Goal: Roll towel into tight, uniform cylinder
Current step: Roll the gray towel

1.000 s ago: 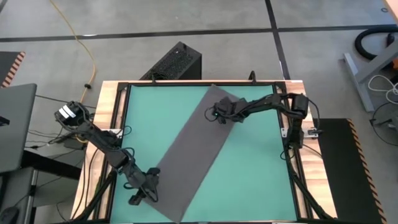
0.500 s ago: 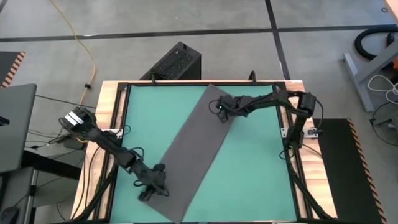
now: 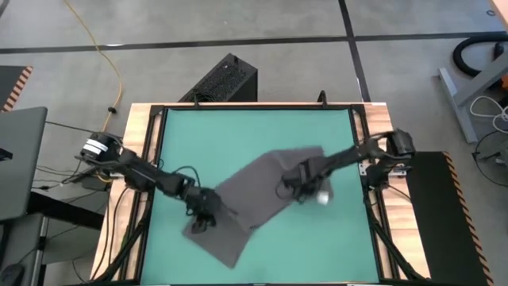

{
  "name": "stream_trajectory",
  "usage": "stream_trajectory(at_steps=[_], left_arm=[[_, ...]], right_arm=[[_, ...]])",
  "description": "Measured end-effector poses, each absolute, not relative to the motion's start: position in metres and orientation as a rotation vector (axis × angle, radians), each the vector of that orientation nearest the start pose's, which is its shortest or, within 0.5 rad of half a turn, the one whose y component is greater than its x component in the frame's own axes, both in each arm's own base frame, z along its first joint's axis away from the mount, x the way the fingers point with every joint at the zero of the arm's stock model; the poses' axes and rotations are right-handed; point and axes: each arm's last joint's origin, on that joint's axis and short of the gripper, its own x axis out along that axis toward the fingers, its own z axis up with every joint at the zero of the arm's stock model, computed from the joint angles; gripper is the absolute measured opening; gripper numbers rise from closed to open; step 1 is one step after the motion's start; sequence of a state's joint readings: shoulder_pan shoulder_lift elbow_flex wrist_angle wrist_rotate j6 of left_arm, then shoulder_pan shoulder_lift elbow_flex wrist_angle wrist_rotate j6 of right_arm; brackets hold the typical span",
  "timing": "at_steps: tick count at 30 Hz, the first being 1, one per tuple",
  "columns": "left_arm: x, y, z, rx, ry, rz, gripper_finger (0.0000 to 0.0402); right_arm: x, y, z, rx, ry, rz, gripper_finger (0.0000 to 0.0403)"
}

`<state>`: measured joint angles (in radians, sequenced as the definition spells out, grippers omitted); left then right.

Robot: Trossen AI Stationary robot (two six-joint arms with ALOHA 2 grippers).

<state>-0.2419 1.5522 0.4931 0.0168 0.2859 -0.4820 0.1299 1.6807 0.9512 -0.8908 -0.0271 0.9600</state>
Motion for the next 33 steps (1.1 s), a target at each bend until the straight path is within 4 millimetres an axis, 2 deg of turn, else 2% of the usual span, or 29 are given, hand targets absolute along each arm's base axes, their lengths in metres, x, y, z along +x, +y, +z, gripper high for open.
stream_trajectory(at_steps=[5, 8, 10, 15, 17, 20, 23, 27, 30, 33], left_arm=[[0.218, -0.026, 0.116, -0.472, 1.229, -0.063, 0.0015], [0.213, -0.007, 0.139, -0.434, 1.281, 0.040, 0.0007], [0.209, 0.001, 0.161, -0.389, 1.304, 0.098, 0.0005], [0.199, 0.012, 0.225, -0.204, 1.322, 0.270, 0.0005], [0.197, 0.013, 0.245, -0.180, 1.274, 0.315, 0.0005], [0.199, 0.005, 0.262, -0.195, 1.129, 0.266, 0.0004], [0.207, -0.010, 0.257, -0.231, 0.998, 0.139, 0.0004], [0.213, -0.029, 0.222, -0.270, 0.919, 0.083, 0.0004], [0.207, -0.036, 0.186, -0.312, 0.979, 0.090, 0.0004], [0.196, -0.035, 0.156, -0.347, 1.112, 0.131, 0.0004]], right_arm=[[0.260, 0.095, 0.158, 0.753, 1.491, -0.500, 0.0018], [0.259, 0.122, 0.161, 0.798, 1.430, -0.436, 0.0018], [0.257, 0.136, 0.162, 0.824, 1.403, -0.398, 0.0018], [0.255, 0.163, 0.169, 0.819, 1.324, -0.311, 0.0018], [0.256, 0.168, 0.175, 0.784, 1.274, -0.312, 0.0019], [0.259, 0.171, 0.185, 0.706, 1.207, -0.325, 0.0020], [0.260, 0.162, 0.194, 0.590, 1.163, -0.436, 0.0019], [0.259, 0.137, 0.200, 0.372, 1.056, -0.675, 0.0019], [0.262, 0.115, 0.202, 0.242, 0.991, -0.805, 0.0019], [0.266, 0.091, 0.191, 0.205, 1.065, -0.842, 0.0019]])
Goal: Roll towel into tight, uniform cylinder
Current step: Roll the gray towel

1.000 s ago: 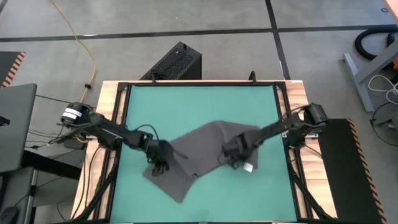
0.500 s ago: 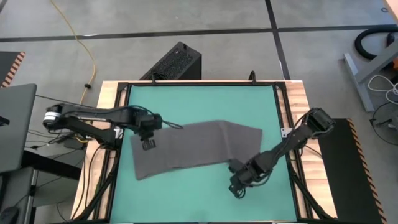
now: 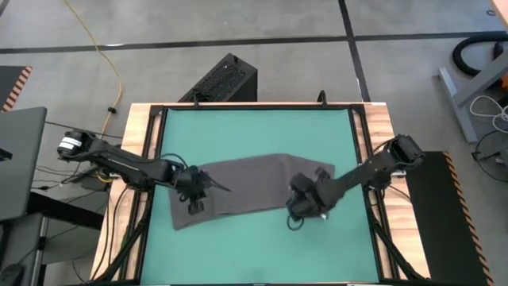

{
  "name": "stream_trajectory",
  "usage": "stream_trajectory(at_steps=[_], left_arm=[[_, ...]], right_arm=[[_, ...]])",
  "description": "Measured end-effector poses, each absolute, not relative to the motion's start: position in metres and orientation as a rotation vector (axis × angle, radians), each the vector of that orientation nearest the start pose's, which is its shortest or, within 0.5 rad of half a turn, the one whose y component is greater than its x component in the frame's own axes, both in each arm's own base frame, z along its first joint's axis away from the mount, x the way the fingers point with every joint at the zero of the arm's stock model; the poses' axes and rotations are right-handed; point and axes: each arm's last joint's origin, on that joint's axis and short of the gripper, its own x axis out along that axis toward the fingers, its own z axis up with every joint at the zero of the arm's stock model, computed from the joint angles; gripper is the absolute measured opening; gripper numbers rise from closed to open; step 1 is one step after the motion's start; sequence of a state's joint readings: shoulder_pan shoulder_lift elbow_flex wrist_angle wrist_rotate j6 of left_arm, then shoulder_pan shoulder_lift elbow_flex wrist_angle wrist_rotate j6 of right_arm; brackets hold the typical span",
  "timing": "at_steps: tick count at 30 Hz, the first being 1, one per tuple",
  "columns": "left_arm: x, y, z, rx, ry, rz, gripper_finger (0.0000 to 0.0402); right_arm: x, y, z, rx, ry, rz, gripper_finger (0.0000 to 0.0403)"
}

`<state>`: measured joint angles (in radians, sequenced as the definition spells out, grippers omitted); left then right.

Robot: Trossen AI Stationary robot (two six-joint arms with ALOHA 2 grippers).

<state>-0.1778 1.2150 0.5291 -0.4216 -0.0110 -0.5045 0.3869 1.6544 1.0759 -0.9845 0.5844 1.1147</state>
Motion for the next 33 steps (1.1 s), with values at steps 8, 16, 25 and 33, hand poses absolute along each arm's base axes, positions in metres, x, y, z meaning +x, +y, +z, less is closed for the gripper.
stream_trajectory(at_steps=[8, 16, 25, 33], left_arm=[[0.184, -0.017, 0.135, -0.285, 1.235, 0.265, 0.0004], [0.176, 0.042, 0.134, -0.190, 1.258, 0.559, 0.0004], [0.179, 0.095, 0.162, -0.282, 1.149, 0.762, 0.0004], [0.199, 0.069, 0.169, -0.373, 1.063, 0.569, 0.0004]], right_arm=[[0.267, 0.070, 0.147, 0.330, 1.281, -0.702, 0.0019], [0.271, 0.126, 0.150, 0.526, 1.227, -0.416, 0.0019], [0.276, 0.172, 0.183, 0.427, 1.100, -0.259, 0.0019], [0.289, 0.160, 0.204, 0.213, 1.113, -0.193, 0.0020]])
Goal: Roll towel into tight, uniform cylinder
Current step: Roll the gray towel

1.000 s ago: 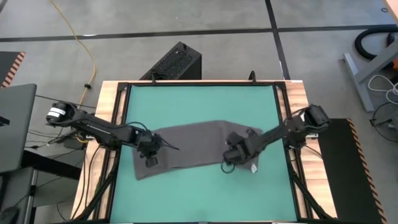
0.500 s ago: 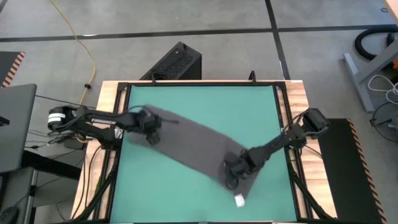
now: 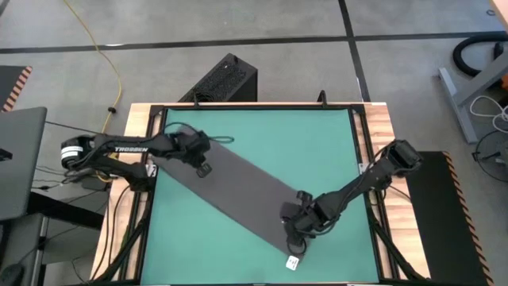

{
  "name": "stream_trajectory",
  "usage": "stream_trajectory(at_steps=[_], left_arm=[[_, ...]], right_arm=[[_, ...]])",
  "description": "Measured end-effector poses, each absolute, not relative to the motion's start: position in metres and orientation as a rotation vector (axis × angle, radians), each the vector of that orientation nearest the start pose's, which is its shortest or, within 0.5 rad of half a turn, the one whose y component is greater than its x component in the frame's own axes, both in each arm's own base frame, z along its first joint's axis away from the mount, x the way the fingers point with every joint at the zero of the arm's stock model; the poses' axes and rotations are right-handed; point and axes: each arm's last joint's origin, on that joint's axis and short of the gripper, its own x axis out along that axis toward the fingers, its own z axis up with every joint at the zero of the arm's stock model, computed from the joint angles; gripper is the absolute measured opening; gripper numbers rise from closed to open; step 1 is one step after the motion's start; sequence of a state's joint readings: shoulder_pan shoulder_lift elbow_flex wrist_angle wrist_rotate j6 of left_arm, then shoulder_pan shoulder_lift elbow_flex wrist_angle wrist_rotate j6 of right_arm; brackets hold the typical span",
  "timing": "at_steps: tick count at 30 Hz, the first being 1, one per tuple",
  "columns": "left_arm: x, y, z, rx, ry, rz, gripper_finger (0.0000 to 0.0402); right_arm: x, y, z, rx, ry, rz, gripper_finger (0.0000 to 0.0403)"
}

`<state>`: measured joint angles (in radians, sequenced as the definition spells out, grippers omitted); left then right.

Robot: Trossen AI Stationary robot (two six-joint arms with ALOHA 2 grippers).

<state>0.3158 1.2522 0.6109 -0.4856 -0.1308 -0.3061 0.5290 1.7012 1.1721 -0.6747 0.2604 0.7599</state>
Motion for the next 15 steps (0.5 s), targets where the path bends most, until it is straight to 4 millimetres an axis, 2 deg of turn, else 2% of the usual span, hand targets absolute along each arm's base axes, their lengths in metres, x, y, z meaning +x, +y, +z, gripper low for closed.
stream_trajectory(at_steps=[4, 8, 11, 15], left_arm=[[0.203, 0.049, 0.152, -0.425, 1.060, 0.547, 0.0004], [0.211, 0.034, 0.134, -0.477, 1.041, 0.548, 0.0004], [0.218, 0.030, 0.120, -0.490, 1.064, 0.574, 0.0004], [0.226, 0.032, 0.112, -0.464, 1.078, 0.627, 0.0004]], right_arm=[[0.288, 0.151, 0.202, 0.057, 1.170, -0.136, 0.0020], [0.283, 0.141, 0.190, -0.016, 1.221, -0.107, 0.0020], [0.279, 0.134, 0.177, -0.024, 1.254, -0.081, 0.0020], [0.275, 0.127, 0.163, 0.009, 1.294, -0.034, 0.0020]])
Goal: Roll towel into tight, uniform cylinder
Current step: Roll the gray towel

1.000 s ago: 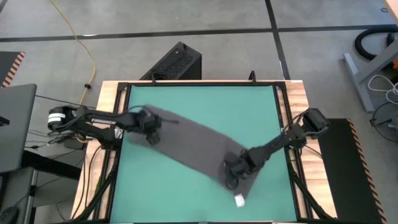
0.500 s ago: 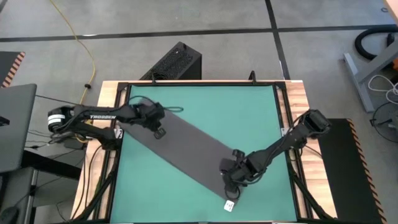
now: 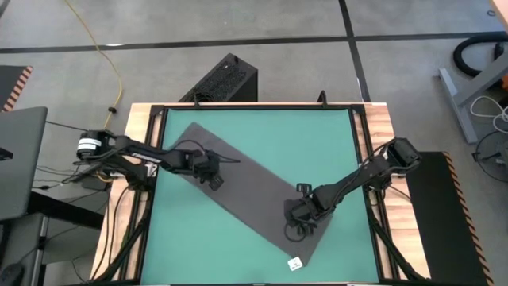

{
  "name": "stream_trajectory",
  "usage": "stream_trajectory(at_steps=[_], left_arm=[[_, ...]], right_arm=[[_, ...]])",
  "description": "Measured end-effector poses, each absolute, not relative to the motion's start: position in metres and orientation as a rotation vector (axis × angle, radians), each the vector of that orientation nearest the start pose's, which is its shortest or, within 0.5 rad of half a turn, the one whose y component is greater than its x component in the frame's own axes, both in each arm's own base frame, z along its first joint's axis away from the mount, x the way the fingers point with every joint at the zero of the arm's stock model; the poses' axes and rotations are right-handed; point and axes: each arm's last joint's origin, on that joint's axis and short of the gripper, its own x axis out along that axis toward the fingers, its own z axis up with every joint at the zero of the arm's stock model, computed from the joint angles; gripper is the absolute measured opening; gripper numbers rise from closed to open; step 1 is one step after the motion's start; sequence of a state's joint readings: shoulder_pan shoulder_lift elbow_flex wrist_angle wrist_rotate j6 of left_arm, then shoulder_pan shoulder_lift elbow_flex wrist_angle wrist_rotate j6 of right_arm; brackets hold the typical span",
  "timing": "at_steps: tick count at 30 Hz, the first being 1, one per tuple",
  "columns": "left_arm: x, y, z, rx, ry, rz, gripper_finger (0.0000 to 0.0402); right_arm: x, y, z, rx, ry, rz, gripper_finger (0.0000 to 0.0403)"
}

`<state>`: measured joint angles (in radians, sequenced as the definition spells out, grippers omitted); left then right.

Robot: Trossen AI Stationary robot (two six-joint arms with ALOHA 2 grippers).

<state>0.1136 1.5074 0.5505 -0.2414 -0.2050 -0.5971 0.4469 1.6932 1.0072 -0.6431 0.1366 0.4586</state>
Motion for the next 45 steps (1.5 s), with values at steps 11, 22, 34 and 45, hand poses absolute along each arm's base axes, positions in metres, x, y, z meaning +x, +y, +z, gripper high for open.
stream_trajectory(at_steps=[11, 22, 34, 45], left_arm=[[0.219, 0.077, 0.113, -0.358, 1.110, 0.795, 0.0004], [0.216, 0.100, 0.128, -0.222, 1.295, 0.805, 0.0004], [0.217, 0.114, 0.163, -0.205, 1.412, 0.956, 0.0004], [0.275, 0.031, 0.189, -0.159, 1.155, 0.642, 0.0004]], right_arm=[[0.264, 0.134, 0.154, 0.010, 1.360, 0.057, 0.0020], [0.273, 0.144, 0.154, -0.002, 1.242, 0.100, 0.0020], [0.274, 0.125, 0.187, -0.171, 1.093, 0.249, 0.0020], [0.226, 0.104, 0.191, -0.124, 0.983, 0.186, 0.0020]])
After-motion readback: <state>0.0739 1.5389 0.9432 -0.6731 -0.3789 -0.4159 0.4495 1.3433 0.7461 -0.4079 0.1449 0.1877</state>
